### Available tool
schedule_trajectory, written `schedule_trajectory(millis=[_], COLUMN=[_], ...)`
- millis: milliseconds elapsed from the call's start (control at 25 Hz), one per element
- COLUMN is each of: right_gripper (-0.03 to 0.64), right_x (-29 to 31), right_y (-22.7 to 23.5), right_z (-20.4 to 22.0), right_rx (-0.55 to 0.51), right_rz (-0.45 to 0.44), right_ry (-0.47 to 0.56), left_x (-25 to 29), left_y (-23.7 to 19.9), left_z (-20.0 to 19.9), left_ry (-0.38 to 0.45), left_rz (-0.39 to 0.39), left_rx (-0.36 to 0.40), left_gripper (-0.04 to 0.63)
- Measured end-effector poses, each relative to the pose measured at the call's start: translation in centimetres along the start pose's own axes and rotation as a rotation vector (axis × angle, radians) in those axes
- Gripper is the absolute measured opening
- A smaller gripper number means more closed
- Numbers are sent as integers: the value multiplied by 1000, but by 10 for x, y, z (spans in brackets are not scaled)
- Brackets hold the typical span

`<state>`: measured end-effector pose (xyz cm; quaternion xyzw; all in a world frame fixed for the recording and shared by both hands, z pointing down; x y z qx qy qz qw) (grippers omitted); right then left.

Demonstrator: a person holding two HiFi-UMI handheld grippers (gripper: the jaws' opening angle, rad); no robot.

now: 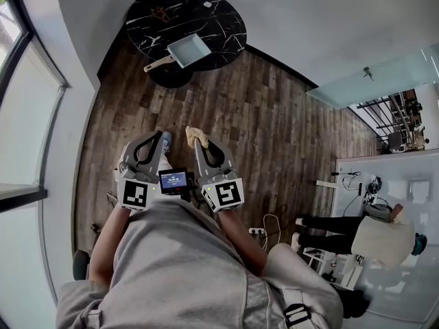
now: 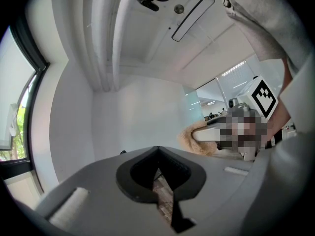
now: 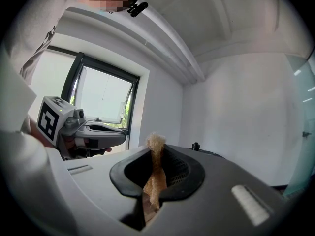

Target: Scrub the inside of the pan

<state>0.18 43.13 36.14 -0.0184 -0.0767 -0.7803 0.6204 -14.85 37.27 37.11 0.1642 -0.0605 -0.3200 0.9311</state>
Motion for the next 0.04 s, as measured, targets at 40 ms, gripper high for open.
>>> schedule_trajectory(millis=[40], right_gripper=[43], right_x=[0], right_y=[0], right_z=[0], right_rx=[1], right_rz=[-2], right_ry=[1], left_x=[0], left_y=[0], left_z=[0], left_ry=[0], left_rz=[-1], left_rx=[-1], left_gripper=[0])
Point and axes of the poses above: the fingertips, and each gripper's own axes: x forward along the fingers, y to its right, z out of its underside, the point moved 6 cm from there along -x, backward along the fingers, and after that the axes turned 13 degrees about x, right-handed, at the moved point
